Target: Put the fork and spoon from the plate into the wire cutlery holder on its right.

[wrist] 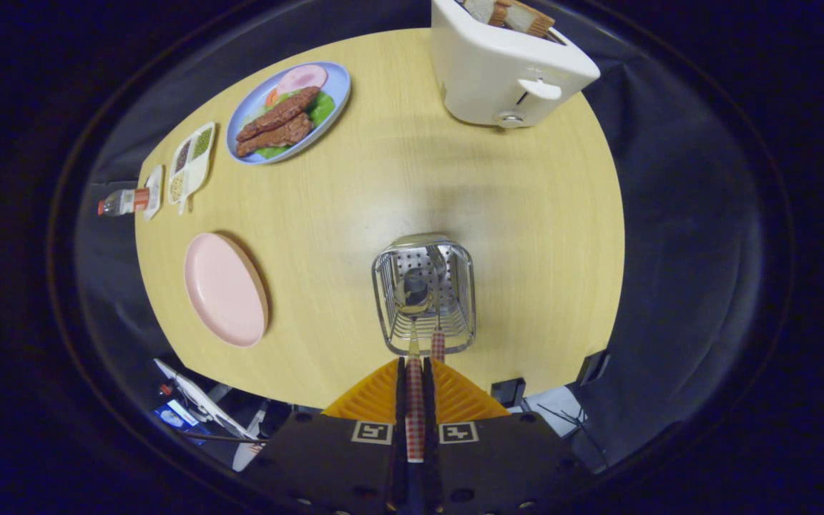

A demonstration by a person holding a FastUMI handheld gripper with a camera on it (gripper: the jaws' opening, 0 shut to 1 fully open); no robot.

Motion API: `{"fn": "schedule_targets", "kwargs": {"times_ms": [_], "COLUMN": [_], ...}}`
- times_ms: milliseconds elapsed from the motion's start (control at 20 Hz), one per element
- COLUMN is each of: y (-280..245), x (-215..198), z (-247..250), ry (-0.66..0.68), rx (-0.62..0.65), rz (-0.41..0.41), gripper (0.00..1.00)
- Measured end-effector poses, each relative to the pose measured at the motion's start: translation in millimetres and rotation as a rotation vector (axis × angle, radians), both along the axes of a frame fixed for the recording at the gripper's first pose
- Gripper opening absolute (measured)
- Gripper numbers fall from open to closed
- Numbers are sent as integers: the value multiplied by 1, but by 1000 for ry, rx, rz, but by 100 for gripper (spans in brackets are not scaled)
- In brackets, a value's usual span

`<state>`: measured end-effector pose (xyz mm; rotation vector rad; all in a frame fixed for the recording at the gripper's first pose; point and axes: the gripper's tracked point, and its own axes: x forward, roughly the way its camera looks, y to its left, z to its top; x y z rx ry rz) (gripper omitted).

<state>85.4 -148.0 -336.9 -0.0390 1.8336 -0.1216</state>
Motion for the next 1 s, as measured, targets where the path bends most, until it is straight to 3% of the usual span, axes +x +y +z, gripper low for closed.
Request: {"fn": "schedule_targets", "kwargs": {"times_ms": [400, 800, 900, 1000], "y": [0, 11, 16, 22], "x": [9, 16, 18, 22], "z": [-16, -13, -6, 3], "ry": [-53, -187, -248, -331], "rx": [-8, 34, 38, 34], "rz": [5, 16, 18, 33], "gripper": [9, 12, 16, 30]}}
